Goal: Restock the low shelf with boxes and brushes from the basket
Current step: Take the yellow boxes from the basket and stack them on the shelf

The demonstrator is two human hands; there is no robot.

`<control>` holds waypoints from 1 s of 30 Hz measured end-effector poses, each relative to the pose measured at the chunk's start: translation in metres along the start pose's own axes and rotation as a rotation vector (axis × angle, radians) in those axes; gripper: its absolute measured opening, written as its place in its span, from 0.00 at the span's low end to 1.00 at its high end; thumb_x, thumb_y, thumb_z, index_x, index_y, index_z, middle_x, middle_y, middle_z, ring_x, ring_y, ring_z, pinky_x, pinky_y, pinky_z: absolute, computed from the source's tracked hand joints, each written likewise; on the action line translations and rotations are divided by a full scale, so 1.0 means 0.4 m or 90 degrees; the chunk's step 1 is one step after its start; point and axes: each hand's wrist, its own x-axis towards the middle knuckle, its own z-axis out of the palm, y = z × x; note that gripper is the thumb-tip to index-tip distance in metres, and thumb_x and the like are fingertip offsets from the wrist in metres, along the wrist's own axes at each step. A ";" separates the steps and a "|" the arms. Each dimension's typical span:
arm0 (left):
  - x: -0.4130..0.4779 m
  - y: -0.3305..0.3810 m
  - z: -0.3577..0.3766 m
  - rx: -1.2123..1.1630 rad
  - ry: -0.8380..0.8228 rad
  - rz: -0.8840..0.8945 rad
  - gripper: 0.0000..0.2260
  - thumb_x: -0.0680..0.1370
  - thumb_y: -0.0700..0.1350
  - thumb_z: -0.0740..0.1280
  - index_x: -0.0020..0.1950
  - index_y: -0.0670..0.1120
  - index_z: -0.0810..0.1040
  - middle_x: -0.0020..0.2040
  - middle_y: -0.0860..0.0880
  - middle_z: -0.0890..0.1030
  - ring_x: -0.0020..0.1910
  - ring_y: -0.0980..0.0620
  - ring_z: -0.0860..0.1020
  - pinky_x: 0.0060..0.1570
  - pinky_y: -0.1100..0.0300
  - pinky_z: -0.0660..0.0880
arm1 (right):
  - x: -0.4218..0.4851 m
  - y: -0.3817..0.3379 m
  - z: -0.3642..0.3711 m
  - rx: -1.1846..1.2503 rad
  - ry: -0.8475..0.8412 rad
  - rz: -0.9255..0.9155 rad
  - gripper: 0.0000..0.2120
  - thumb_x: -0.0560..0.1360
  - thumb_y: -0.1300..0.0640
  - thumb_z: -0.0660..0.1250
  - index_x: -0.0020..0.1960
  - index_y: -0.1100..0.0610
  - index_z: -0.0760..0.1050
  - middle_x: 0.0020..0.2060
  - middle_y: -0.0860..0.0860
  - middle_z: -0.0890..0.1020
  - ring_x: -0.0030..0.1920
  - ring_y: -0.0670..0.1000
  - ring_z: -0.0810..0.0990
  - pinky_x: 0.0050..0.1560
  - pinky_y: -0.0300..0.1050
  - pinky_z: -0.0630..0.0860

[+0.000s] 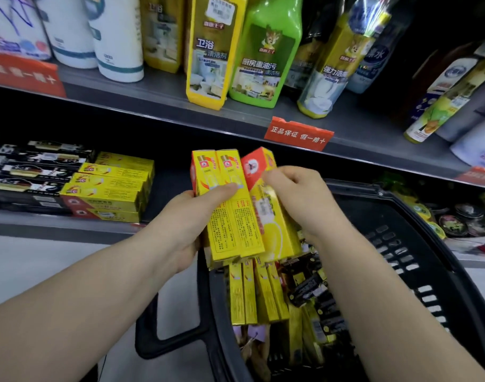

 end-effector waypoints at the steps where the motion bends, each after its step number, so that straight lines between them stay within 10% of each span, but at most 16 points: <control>1: 0.000 0.004 -0.008 -0.016 0.020 0.003 0.16 0.71 0.53 0.72 0.55 0.47 0.79 0.40 0.49 0.86 0.38 0.51 0.84 0.30 0.58 0.79 | 0.004 -0.017 0.025 0.033 -0.010 0.008 0.12 0.74 0.52 0.66 0.41 0.59 0.80 0.33 0.52 0.83 0.34 0.49 0.81 0.35 0.42 0.77; 7: 0.009 0.037 -0.090 -0.112 0.137 0.026 0.17 0.72 0.50 0.72 0.58 0.46 0.77 0.44 0.46 0.85 0.38 0.49 0.84 0.29 0.58 0.78 | 0.030 -0.067 0.127 0.244 -0.323 0.090 0.18 0.79 0.58 0.60 0.69 0.50 0.69 0.56 0.53 0.82 0.53 0.53 0.82 0.53 0.50 0.80; 11: 0.020 0.054 -0.145 -0.172 0.143 -0.006 0.11 0.73 0.50 0.71 0.53 0.47 0.80 0.43 0.44 0.85 0.37 0.46 0.84 0.33 0.53 0.80 | 0.070 -0.086 0.173 0.147 -0.437 0.060 0.28 0.78 0.64 0.61 0.70 0.39 0.60 0.58 0.50 0.81 0.55 0.55 0.81 0.52 0.52 0.80; 18: 0.068 0.064 -0.259 -0.309 0.232 0.003 0.14 0.73 0.52 0.71 0.55 0.47 0.79 0.44 0.45 0.85 0.38 0.46 0.84 0.35 0.51 0.80 | 0.177 -0.128 0.321 0.023 -0.376 0.106 0.02 0.74 0.61 0.66 0.43 0.58 0.76 0.36 0.55 0.82 0.33 0.52 0.80 0.30 0.41 0.76; 20: 0.085 0.045 -0.301 -0.354 0.309 -0.002 0.15 0.73 0.52 0.71 0.56 0.47 0.76 0.45 0.45 0.84 0.38 0.46 0.83 0.31 0.52 0.79 | 0.213 -0.127 0.372 0.003 -0.408 0.110 0.09 0.74 0.65 0.62 0.35 0.58 0.72 0.30 0.55 0.75 0.29 0.51 0.73 0.27 0.38 0.69; 23: 0.110 0.015 -0.382 -0.383 0.414 0.000 0.15 0.73 0.51 0.71 0.54 0.47 0.73 0.42 0.46 0.81 0.35 0.47 0.81 0.28 0.53 0.78 | 0.265 -0.122 0.442 -0.115 -0.320 0.058 0.00 0.73 0.61 0.64 0.43 0.57 0.73 0.34 0.54 0.76 0.33 0.51 0.73 0.33 0.41 0.69; 30: 0.175 -0.004 -0.538 -0.428 0.469 0.012 0.24 0.73 0.49 0.72 0.66 0.46 0.69 0.56 0.43 0.80 0.48 0.43 0.81 0.37 0.50 0.78 | 0.439 -0.076 0.563 -0.467 -0.251 -0.208 0.17 0.76 0.55 0.64 0.64 0.56 0.71 0.56 0.54 0.78 0.50 0.51 0.74 0.41 0.36 0.63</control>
